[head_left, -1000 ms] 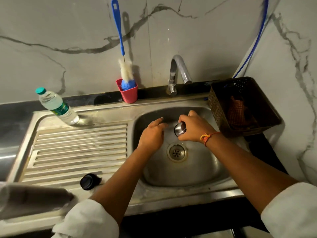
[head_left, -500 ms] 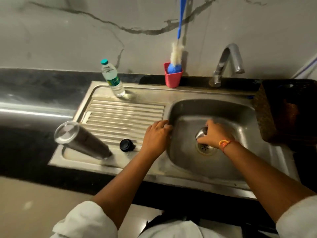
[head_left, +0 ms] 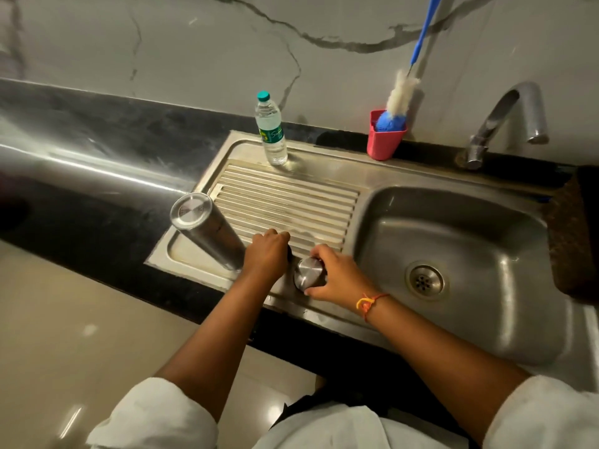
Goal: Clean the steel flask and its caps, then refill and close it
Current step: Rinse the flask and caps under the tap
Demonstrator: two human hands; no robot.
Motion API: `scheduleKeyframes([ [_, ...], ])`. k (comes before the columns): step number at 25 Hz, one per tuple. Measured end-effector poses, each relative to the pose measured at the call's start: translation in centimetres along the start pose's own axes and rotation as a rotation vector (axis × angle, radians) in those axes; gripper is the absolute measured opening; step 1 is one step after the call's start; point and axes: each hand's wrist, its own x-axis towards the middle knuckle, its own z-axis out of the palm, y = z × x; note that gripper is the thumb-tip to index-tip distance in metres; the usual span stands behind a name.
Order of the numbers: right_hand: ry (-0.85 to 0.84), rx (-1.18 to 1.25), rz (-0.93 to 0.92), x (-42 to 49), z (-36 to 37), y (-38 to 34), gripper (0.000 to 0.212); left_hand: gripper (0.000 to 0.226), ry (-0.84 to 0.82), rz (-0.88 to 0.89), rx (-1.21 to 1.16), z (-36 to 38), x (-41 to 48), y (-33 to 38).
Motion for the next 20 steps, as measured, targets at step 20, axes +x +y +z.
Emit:
scheduleKeyframes([
  [20, 0.347, 0.841, 0.324, 0.6, -6.4, 2.2, 0.043, 0.040, -0.025, 0.104, -1.210, -3.2, 2.0, 7.4],
])
